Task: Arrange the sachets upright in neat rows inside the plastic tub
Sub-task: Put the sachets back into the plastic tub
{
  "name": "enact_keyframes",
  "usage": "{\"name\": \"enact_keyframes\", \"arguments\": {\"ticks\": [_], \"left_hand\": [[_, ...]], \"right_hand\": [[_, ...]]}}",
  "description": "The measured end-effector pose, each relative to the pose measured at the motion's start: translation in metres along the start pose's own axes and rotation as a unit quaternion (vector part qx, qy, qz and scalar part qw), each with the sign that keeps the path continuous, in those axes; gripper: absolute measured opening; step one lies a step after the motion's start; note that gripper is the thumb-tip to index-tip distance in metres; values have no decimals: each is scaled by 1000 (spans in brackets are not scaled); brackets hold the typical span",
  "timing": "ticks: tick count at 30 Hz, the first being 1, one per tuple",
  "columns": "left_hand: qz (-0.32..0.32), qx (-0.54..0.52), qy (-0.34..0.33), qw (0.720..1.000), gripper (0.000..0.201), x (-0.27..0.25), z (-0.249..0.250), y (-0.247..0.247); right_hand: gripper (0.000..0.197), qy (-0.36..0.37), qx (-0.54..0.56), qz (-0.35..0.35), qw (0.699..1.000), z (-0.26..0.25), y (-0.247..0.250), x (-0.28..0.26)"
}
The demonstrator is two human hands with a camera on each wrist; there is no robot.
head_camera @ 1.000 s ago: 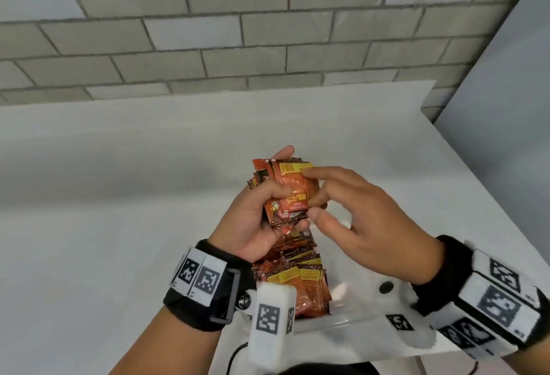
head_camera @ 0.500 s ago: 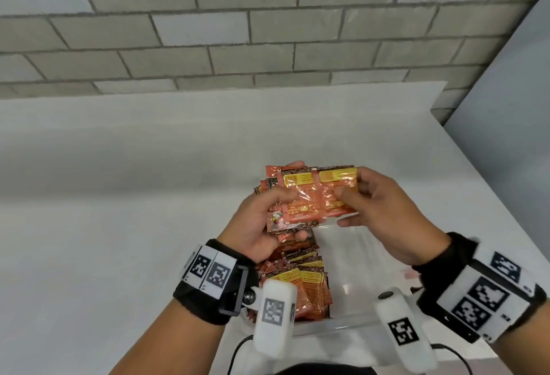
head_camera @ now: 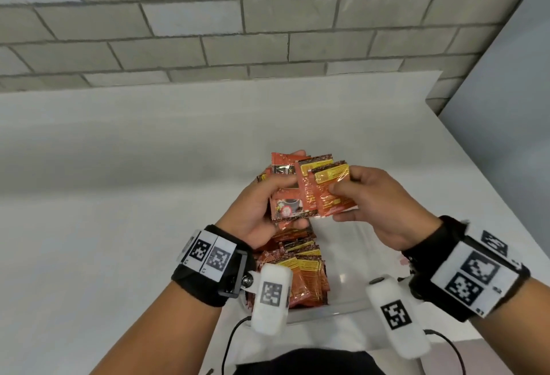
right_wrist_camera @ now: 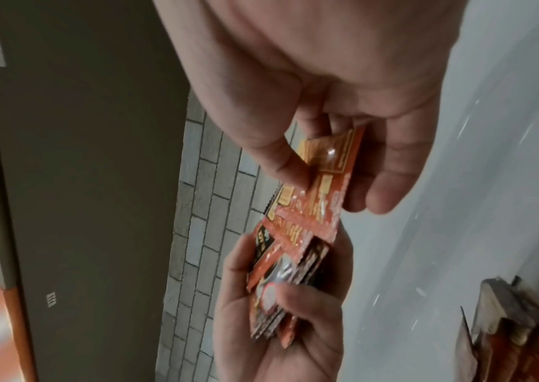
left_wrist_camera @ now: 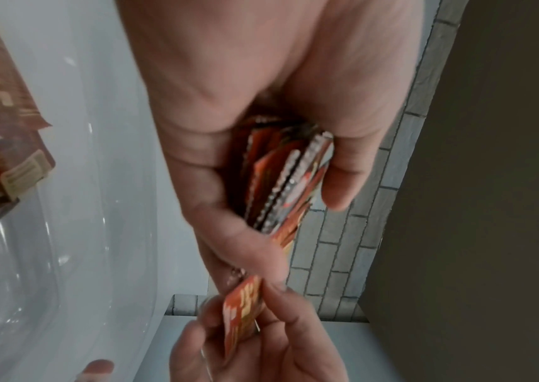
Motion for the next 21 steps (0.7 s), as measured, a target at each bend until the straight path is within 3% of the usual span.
{"name": "enact_keyframes", "arguments": {"ticks": [4, 8, 13, 17, 21], "left_hand": [[-42, 38, 32, 998, 51, -5, -8, 4], [-70, 104, 13, 992, 32, -13, -13, 3], [-79, 149, 8, 986, 46, -13, -17, 2], [-83, 113, 3, 990, 62, -12, -16, 4], [-85, 64, 15, 994, 67, -10, -14, 7]], "right_hand": [[21, 51, -16, 21, 998, -9, 11, -3], [25, 111, -26, -18, 993, -23, 14, -12], [17, 147, -140, -52, 978, -15, 4, -11], [16, 174, -134, -17, 975, -15, 10, -11], [12, 138, -92, 10, 986, -7, 17, -5]]}}
Point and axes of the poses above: each hand's wrist, its own x-axis towards the middle knuckle, its own y-axis out of the back of the hand, z = x × y, the point moved 7 cm from there along x, towards the middle knuckle, and after that the axes turned 13 degrees about z, right-handed, at the moved point
